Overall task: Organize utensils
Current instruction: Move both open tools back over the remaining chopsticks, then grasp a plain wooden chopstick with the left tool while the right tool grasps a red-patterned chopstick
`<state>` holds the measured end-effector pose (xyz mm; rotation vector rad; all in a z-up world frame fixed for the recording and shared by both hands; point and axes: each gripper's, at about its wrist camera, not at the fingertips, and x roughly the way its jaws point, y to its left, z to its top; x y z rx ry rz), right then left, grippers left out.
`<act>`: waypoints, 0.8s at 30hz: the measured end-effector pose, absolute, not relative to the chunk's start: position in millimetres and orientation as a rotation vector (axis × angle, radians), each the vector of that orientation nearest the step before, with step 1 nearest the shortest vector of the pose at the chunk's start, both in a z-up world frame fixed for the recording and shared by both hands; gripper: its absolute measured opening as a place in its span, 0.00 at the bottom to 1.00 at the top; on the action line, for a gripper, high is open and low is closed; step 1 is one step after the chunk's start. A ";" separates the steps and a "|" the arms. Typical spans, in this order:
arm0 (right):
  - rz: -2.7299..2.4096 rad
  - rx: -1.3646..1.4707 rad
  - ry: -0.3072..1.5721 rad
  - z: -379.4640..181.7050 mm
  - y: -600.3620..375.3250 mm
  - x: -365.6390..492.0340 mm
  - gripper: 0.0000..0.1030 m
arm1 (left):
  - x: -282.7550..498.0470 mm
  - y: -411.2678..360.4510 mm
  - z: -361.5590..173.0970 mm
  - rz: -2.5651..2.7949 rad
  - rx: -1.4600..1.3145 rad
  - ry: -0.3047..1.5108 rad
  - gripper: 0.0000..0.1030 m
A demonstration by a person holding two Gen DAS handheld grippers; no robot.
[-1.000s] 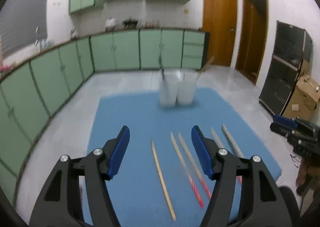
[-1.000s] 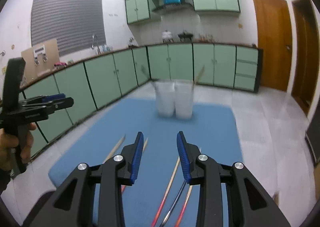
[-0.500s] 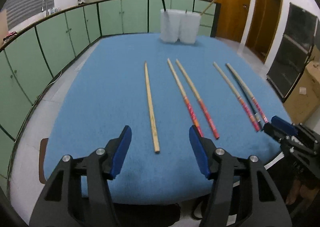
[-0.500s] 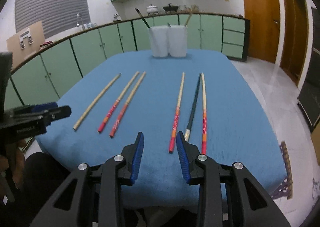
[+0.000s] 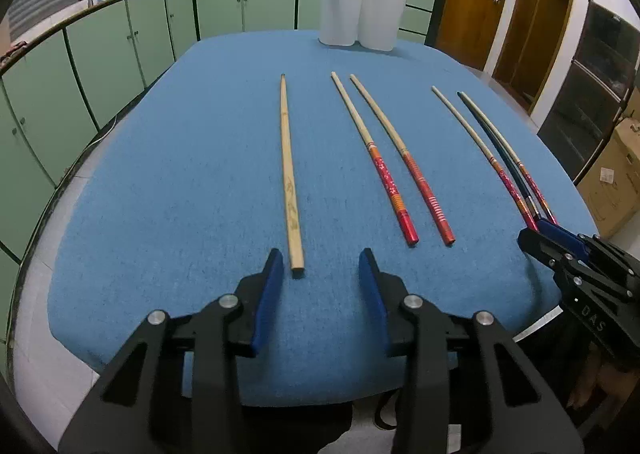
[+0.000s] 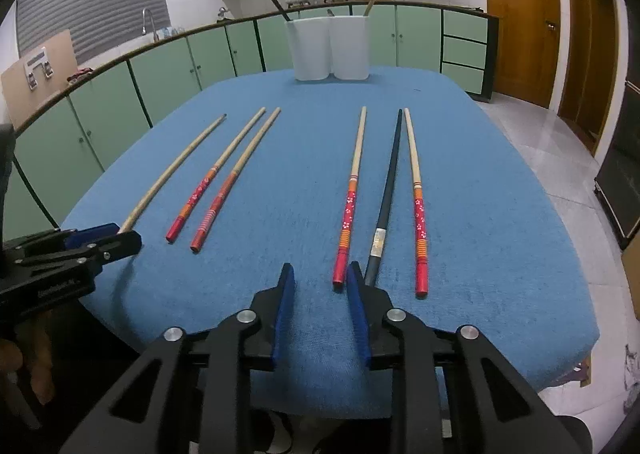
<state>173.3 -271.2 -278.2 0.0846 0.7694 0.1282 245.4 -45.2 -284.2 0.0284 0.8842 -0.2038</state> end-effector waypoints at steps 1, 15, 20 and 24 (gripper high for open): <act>0.124 0.083 0.768 -278.7 -270.9 174.2 0.22 | 245.6 -45.8 -284.5 -0.203 0.025 0.881 0.37; 0.135 0.081 0.746 -270.0 -269.8 168.7 0.07 | 242.4 -38.4 -282.4 -0.202 -0.027 0.880 0.07; 0.140 0.072 0.722 -260.6 -270.3 162.5 0.07 | 235.3 -36.7 -267.4 -0.191 -0.022 0.854 0.07; 0.143 0.078 0.702 -249.3 -272.2 157.0 0.07 | 229.3 -32.7 -251.7 -0.186 -0.015 0.820 0.07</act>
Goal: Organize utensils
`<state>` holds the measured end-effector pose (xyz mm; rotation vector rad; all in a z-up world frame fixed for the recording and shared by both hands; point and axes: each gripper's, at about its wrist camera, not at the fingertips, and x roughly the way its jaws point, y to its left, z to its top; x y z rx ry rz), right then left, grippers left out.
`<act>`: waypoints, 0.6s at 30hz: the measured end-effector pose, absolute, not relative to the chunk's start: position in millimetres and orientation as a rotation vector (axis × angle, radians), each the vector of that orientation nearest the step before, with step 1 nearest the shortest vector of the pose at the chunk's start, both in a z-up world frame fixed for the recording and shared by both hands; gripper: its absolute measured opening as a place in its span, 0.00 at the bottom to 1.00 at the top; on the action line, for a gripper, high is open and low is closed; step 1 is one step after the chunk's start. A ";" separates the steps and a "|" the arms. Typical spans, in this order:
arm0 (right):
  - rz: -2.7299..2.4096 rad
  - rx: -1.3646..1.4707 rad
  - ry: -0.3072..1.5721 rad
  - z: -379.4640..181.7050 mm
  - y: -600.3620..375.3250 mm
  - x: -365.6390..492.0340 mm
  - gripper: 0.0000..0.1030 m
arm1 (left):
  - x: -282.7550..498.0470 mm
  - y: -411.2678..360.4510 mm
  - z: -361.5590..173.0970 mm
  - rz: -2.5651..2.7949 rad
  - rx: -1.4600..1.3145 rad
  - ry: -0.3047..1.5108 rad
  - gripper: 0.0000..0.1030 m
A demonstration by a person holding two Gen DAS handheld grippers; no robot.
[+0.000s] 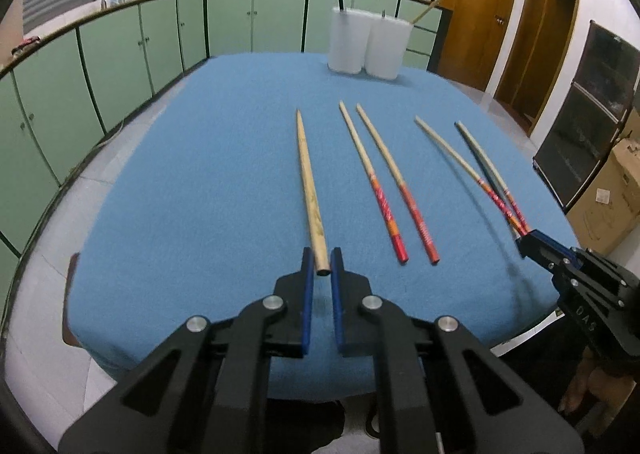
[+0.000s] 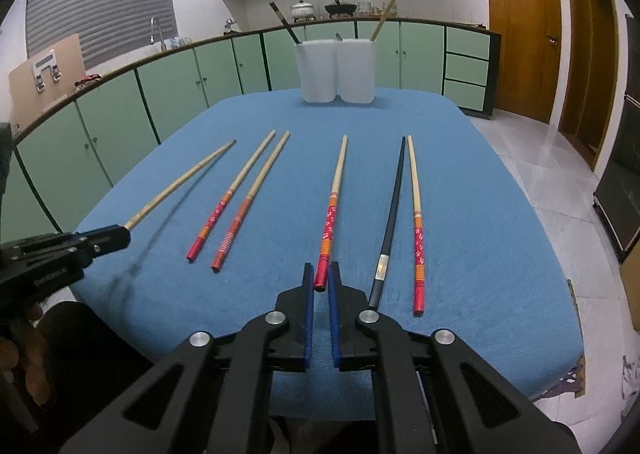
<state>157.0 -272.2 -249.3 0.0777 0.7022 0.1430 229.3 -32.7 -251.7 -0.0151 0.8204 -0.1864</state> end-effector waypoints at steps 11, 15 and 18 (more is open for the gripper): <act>0.153 0.080 0.591 -196.2 -276.9 146.0 0.06 | 219.9 -20.6 -187.0 -0.187 -0.012 0.694 0.07; 0.155 0.080 0.553 -178.7 -277.9 144.9 0.06 | 219.1 -19.3 -167.0 -0.191 0.001 0.658 0.06; 0.160 0.075 0.525 -166.6 -277.4 145.4 0.06 | 221.0 -18.3 -151.9 -0.201 0.005 0.634 0.06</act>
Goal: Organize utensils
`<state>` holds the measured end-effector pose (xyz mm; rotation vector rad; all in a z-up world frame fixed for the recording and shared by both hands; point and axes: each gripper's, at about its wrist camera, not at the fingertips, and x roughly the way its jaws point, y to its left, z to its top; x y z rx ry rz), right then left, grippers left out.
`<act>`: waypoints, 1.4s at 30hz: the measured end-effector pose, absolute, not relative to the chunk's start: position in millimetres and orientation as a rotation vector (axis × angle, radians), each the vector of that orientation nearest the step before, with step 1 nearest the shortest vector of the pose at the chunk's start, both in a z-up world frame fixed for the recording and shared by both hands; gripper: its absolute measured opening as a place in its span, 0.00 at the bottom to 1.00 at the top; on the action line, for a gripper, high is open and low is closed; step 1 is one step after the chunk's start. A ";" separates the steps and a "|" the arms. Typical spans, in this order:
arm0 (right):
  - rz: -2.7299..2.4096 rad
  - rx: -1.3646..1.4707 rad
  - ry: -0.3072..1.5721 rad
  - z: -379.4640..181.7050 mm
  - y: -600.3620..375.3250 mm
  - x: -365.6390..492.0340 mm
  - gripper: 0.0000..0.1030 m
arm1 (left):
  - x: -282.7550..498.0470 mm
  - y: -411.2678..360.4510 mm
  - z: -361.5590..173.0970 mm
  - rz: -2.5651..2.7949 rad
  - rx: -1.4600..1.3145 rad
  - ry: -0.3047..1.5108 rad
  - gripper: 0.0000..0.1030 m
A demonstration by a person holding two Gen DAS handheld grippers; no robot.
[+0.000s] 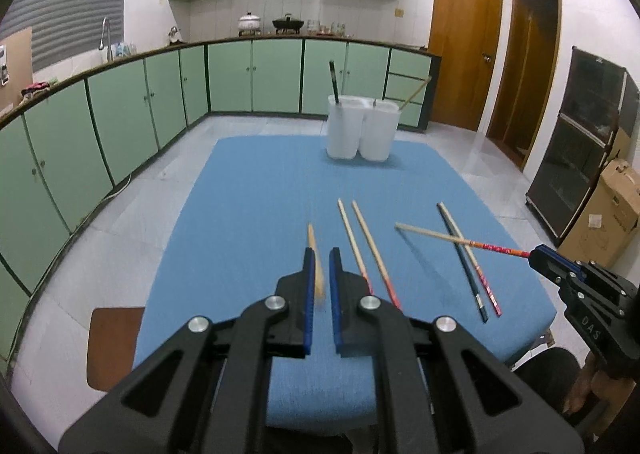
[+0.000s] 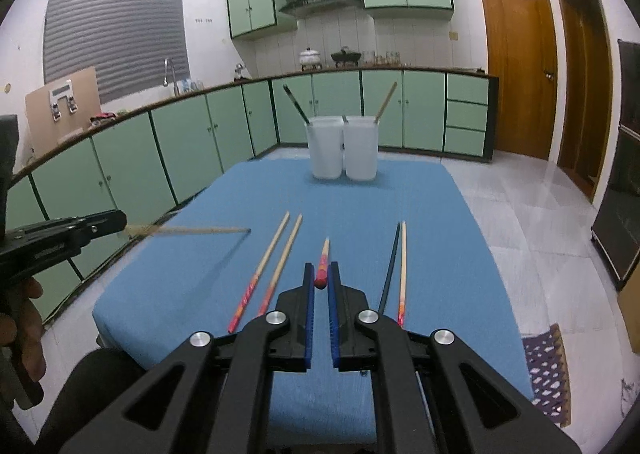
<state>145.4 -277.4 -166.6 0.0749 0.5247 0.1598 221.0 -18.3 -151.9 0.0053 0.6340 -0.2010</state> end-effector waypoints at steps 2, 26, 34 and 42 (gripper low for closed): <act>0.163 0.070 0.508 -159.5 -277.3 146.8 0.06 | 223.3 -17.4 -145.1 -0.207 0.013 0.619 0.06; 0.182 0.116 0.484 -158.7 -288.1 166.7 0.06 | 205.5 -6.5 -278.8 -0.149 -0.015 0.890 0.18; 0.191 0.112 0.495 -160.1 -283.3 166.8 0.06 | 198.6 -3.3 -254.7 -0.097 0.042 0.787 0.38; 0.188 0.113 0.505 -160.4 -282.8 170.4 0.06 | 221.0 10.9 -282.3 -0.070 0.000 0.880 0.36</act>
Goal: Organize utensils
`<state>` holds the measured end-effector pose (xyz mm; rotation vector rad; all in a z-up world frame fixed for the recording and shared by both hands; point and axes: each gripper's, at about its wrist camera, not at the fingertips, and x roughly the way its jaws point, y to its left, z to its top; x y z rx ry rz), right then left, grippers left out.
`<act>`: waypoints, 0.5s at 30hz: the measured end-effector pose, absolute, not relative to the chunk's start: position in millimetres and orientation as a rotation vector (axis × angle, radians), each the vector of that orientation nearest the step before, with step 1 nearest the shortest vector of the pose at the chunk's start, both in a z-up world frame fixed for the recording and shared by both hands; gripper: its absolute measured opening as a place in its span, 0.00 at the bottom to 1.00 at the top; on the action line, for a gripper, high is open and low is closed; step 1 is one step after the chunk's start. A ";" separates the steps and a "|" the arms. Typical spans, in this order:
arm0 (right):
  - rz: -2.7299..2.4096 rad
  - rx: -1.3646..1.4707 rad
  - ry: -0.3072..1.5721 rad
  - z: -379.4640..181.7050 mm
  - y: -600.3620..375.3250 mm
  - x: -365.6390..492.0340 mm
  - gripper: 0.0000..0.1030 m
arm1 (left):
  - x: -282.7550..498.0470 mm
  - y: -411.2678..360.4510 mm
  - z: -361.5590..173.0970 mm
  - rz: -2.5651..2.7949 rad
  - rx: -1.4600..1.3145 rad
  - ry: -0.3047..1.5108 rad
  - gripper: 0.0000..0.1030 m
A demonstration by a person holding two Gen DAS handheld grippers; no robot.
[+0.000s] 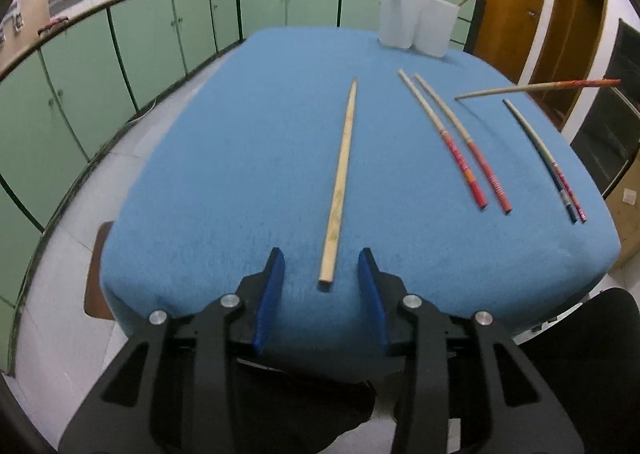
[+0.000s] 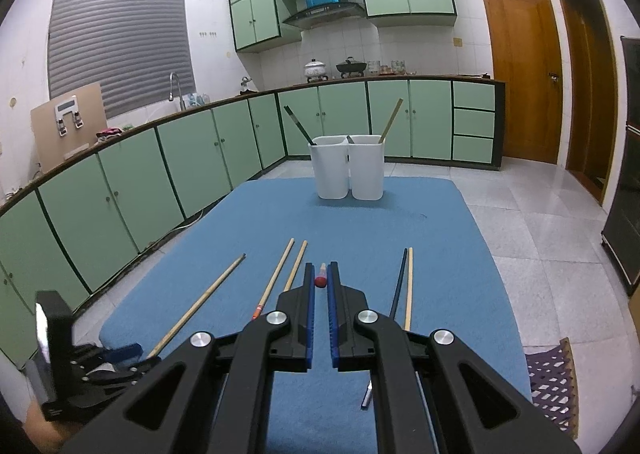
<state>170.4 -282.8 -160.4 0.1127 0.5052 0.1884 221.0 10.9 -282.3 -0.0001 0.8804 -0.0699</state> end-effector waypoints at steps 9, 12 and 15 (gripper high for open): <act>0.187 0.113 0.505 -159.7 -283.0 172.6 0.06 | 220.0 8.6 -276.8 -0.123 -0.024 0.894 0.06; 0.189 0.106 0.499 -157.0 -282.2 172.5 0.06 | 216.6 9.1 -254.8 -0.133 -0.032 0.856 0.06; 0.194 0.094 0.492 -155.4 -280.1 173.9 0.06 | 217.0 9.5 -221.2 -0.143 -0.028 0.786 0.06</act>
